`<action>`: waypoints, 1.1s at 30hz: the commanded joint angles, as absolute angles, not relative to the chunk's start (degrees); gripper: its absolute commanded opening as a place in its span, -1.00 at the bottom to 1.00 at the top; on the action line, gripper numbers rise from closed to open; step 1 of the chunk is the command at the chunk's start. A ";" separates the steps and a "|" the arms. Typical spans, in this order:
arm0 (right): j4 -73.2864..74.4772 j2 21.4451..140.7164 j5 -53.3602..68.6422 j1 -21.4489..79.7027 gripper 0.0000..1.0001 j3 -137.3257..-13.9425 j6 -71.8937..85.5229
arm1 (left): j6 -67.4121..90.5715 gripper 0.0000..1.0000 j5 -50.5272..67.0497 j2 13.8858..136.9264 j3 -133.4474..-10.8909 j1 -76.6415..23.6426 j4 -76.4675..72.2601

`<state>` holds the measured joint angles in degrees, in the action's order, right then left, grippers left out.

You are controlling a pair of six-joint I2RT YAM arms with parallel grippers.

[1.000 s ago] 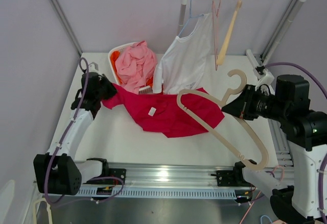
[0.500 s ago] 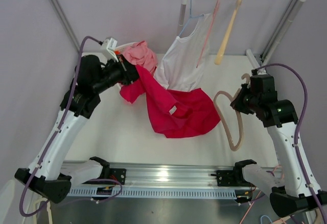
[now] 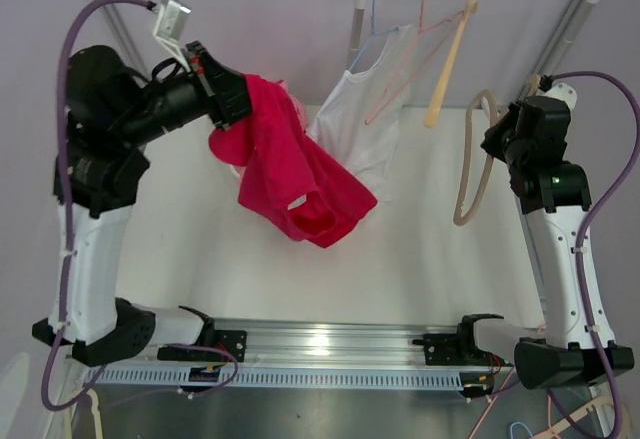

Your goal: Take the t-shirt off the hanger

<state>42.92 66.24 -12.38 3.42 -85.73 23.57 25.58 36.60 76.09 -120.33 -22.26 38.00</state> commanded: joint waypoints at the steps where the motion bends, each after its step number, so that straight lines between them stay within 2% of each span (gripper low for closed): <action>1: 33.14 68.28 -13.01 2.64 -1.00 -88.85 20.83 | 20.57 -0.99 32.52 73.12 -130.99 -22.41 49.01; 4: 34.10 71.44 -12.83 2.29 -1.00 -92.80 20.13 | 20.83 -0.99 34.80 69.45 -128.52 -22.50 53.00; 5: 34.80 72.06 -12.83 2.29 -1.00 -93.77 19.69 | 21.00 -0.99 34.80 63.87 -125.80 -22.50 51.95; 6: 34.80 72.51 -12.92 2.20 -1.00 -95.17 19.51 | 21.09 -0.99 34.20 60.85 -117.59 -22.50 50.55; 8: 34.37 73.56 -12.83 2.11 -1.00 -96.15 19.25 | 20.83 -0.99 29.90 56.18 -114.45 -22.50 49.13; 11: 30.69 75.22 -13.88 1.93 -1.00 -97.47 17.85 | 19.43 -0.99 26.73 54.57 -118.80 -22.50 52.72; 17: 30.24 83.39 -13.98 0.53 -1.00 -105.99 16.26 | 17.05 -0.99 21.72 62.91 -126.90 -21.02 52.39; 19: 29.36 85.51 -12.22 0.53 -1.00 -108.88 16.61 | 19.85 -0.99 26.07 71.33 -134.59 -16.73 52.73; 20: 28.75 86.74 -11.61 0.53 -1.00 -110.11 16.61 | 21.86 -0.99 34.20 74.41 -135.95 -14.35 51.86; 24: 26.29 94.28 -8.53 -0.43 -1.00 -115.92 14.77 | 30.91 -0.99 39.45 87.25 -141.23 -7.05 39.07; 28: 21.20 99.57 1.47 -2.98 -1.00 -121.10 13.27 | 37.17 -0.99 40.25 98.14 -143.96 -3.17 23.41; 32: 15.75 101.95 0.62 -3.43 -1.00 -122.78 12.75 | 41.73 -0.99 36.23 102.12 -145.80 -0.97 6.11; 33: 15.73 101.95 0.70 -3.51 -1.00 -123.04 12.57 | 42.71 -0.99 36.21 102.82 -146.59 -0.62 6.06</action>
